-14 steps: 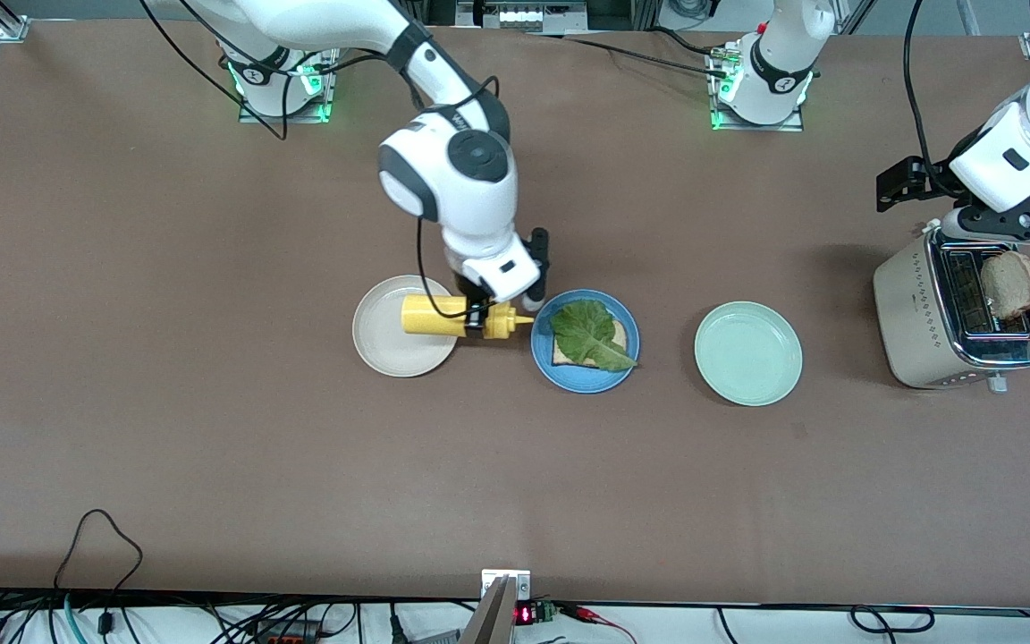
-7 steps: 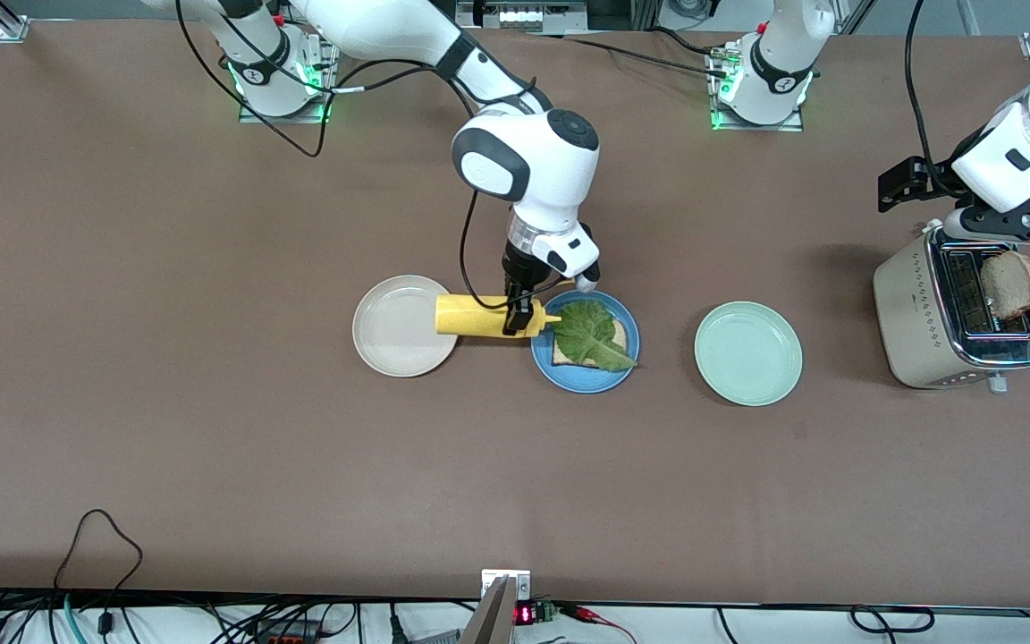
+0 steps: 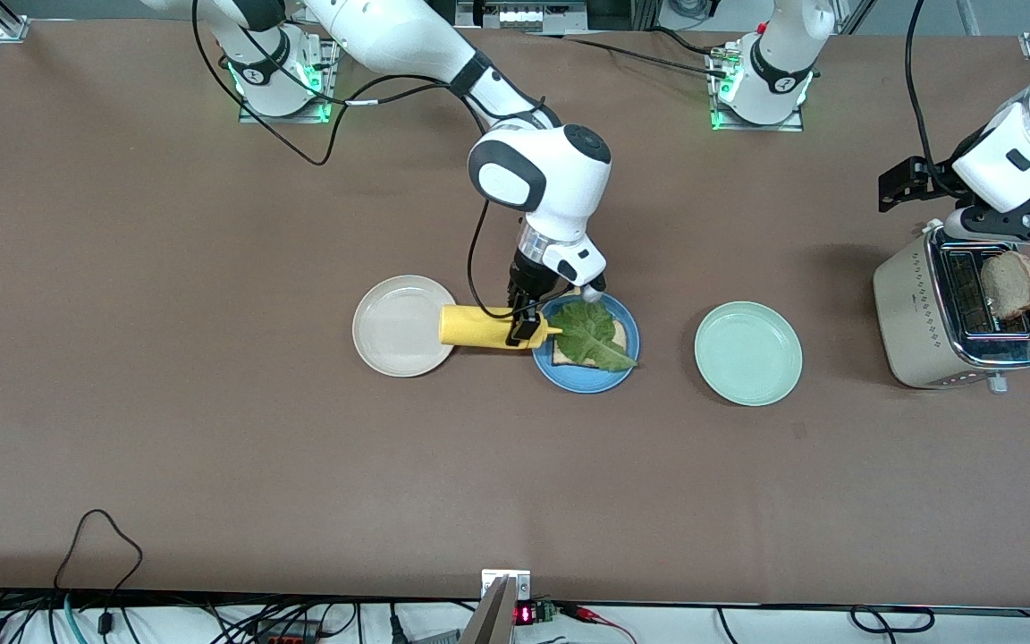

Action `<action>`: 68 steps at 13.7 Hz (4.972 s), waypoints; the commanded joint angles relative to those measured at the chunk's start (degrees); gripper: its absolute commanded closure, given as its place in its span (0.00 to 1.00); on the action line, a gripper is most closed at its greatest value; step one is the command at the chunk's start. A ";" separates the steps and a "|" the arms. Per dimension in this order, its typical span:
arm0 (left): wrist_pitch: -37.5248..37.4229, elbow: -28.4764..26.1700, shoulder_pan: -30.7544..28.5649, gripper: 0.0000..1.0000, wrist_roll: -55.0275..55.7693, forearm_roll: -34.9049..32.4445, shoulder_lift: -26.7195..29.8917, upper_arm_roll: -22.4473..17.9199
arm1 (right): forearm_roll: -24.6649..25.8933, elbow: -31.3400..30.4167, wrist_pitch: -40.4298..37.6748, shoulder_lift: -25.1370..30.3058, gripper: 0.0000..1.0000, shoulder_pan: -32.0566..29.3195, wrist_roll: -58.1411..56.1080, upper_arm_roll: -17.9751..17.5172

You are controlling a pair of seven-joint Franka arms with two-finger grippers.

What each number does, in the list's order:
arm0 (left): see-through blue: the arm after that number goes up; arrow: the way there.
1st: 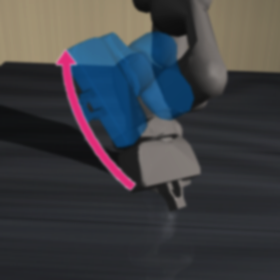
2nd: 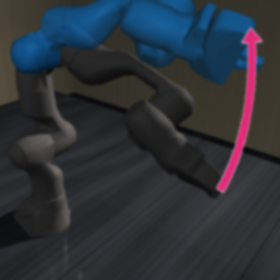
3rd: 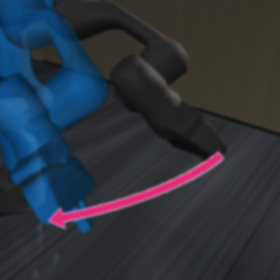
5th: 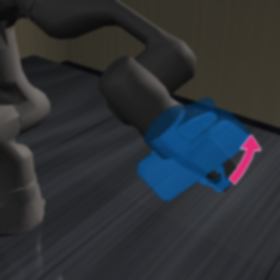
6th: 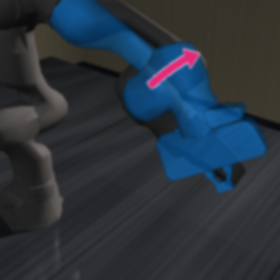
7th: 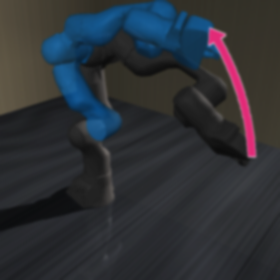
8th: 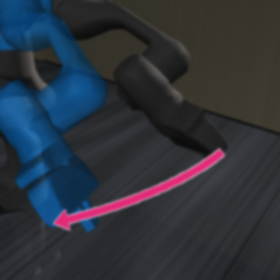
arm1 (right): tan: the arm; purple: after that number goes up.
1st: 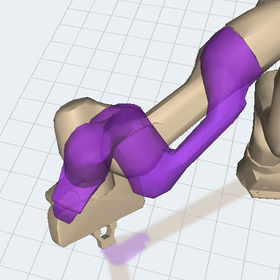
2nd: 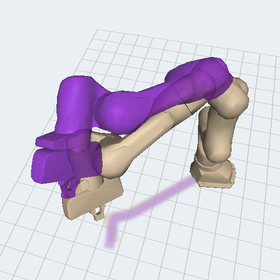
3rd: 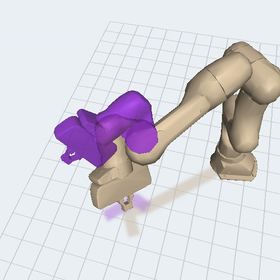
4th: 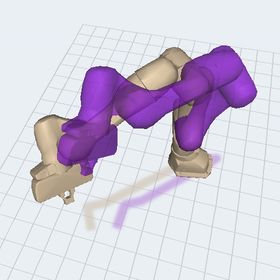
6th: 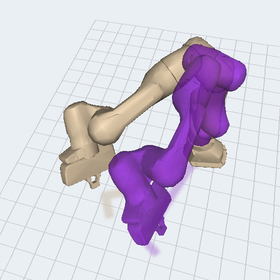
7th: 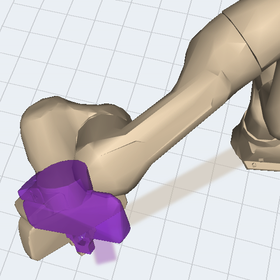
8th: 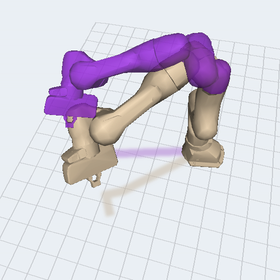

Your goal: Make sandwich in blue plate with both arms

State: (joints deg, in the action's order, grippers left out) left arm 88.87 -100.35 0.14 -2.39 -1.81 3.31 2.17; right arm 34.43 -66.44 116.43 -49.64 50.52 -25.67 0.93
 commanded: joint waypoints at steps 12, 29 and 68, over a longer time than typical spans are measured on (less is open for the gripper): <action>-1.06 0.76 -0.05 0.00 0.02 -0.74 -0.58 -0.24 | -46.52 -23.63 -1.21 30.38 0.85 -25.88 -47.06 -0.67; 8.14 8.34 -24.82 0.00 -20.16 -4.54 -20.80 -0.15 | -105.61 -40.97 -28.09 14.86 0.85 -62.99 -120.39 -0.40; -17.77 23.27 -1.92 0.99 -21.13 2.83 -27.21 4.86 | -58.73 -33.49 -16.42 37.48 0.00 -66.80 -82.31 1.62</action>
State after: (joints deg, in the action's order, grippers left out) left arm 71.72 -78.15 -6.01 -28.50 -1.25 -21.73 7.50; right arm -30.91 -98.02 97.52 -18.52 -19.62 -115.64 2.26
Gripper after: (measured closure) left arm 0.903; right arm 0.000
